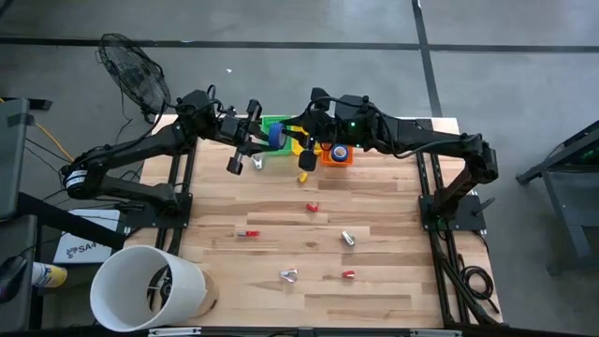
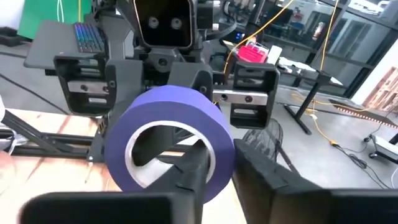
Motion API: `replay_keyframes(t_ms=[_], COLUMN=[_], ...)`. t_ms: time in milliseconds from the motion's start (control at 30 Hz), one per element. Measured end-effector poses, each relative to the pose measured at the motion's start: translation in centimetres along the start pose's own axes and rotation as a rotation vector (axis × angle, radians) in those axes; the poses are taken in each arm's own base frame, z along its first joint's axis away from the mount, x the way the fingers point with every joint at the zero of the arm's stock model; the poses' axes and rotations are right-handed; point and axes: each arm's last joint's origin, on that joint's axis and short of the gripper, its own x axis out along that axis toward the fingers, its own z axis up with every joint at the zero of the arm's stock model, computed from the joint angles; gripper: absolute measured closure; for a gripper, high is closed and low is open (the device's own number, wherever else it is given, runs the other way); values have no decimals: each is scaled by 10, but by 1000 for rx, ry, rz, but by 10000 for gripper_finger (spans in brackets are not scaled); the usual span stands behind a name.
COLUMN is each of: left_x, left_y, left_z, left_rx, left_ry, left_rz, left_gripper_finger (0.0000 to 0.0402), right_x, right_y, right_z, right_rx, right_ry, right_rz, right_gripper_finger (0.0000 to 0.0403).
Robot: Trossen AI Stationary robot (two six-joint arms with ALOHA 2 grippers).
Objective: Pick and place Stapler, Stapler remover, tape
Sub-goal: Put the purple tape into the orange bin
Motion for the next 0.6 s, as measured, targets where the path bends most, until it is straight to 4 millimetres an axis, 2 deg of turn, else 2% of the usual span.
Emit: replay_keyframes(t_ms=[100, 267, 500, 600], left_x=[0, 0, 0, -1], left_y=[0, 0, 1, 2], left_z=[0, -2, -9, -13], left_rx=[-5, -22, -38, -54], left_ry=[0, 18, 96, 137], left_rz=[1, 1, 99, 144], left_gripper_finger=[346, 339, 335, 321], right_x=[0, 0, -3, -8], right_y=[0, 0, -5, -11], right_z=[0, -2, -12, -16], right_rx=[3, 26, 34, 48], right_ry=[2, 22, 150, 208], right_rz=[1, -6, -116, -141], right_gripper_finger=[374, 375, 375, 375])
